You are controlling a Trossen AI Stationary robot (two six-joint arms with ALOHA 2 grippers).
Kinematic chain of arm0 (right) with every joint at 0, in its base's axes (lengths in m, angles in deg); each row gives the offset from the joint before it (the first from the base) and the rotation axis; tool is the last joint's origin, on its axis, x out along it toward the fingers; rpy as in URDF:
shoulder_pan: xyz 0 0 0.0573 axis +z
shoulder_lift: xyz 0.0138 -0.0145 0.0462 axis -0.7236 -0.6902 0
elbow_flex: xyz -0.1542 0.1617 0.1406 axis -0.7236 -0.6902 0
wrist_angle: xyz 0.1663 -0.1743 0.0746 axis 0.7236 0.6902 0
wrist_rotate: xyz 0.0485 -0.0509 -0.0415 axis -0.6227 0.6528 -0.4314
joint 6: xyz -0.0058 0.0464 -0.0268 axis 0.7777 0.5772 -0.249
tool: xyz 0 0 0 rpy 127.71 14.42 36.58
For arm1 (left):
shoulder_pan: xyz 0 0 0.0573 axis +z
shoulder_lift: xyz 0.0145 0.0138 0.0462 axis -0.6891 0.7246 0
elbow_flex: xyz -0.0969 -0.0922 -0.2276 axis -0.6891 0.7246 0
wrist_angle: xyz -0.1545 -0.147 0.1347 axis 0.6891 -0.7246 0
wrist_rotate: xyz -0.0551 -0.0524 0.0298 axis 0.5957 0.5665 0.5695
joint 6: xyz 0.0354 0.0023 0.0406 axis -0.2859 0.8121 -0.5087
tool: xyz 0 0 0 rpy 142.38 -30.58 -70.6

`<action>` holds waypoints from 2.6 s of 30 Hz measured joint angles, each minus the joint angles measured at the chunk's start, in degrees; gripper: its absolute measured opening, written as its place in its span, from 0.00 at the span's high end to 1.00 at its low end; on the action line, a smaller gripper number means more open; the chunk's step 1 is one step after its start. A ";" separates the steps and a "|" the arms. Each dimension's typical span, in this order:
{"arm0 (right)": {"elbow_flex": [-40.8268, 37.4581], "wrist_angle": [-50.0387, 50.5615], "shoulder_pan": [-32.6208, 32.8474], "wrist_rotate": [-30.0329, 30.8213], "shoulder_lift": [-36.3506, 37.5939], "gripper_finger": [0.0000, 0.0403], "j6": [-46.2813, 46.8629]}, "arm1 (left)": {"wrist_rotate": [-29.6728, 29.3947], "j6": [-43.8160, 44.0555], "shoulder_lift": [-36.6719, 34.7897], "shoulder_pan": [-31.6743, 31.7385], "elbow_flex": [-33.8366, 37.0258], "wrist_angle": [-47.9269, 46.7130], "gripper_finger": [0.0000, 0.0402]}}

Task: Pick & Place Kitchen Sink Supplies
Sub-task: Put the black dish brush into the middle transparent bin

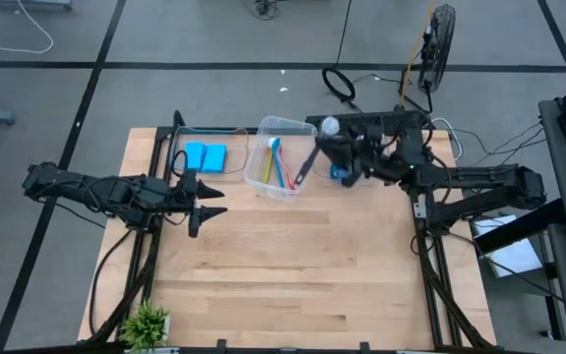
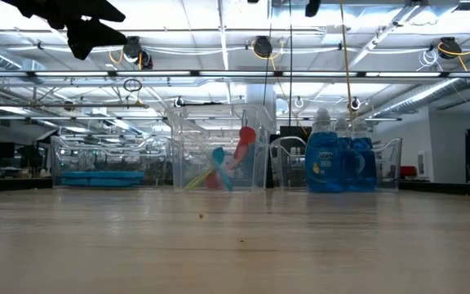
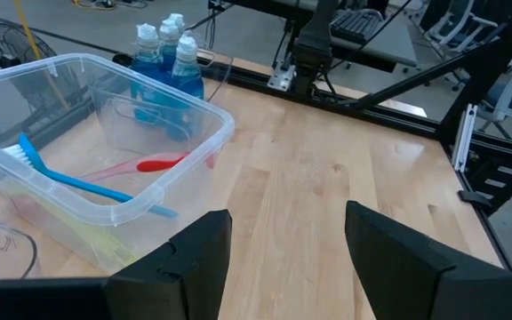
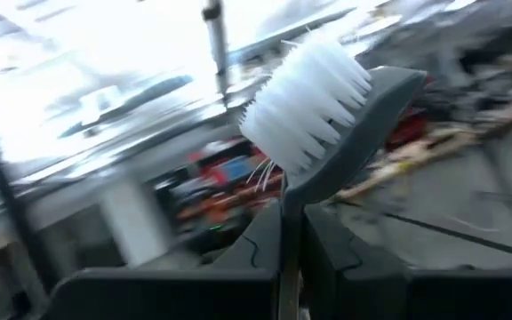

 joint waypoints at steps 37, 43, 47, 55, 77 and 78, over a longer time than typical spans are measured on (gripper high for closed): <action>21.79 31.75 -8.52 21.96 -25.24 0.96 7.30 | -0.21 1.92 0.01 0.00 0.00 0.00 0.44; 21.73 31.46 -10.15 18.14 -30.56 0.96 9.41 | -0.21 1.84 0.01 0.00 0.00 -0.02 0.44; 21.73 31.36 -10.67 17.19 -33.19 0.96 10.95 | -0.24 1.83 0.02 0.00 0.00 -0.01 0.44; 21.73 30.21 -12.21 12.84 -35.58 0.96 15.77 | -0.26 1.82 0.02 0.00 0.00 -0.02 0.44; 21.75 31.20 -12.14 8.30 -36.81 0.95 16.96 | -3.16 1.79 0.01 0.00 0.00 -0.02 0.44; 21.75 31.64 -12.14 8.28 -36.81 0.94 16.98 | -3.16 1.81 0.00 0.00 0.00 -0.02 0.44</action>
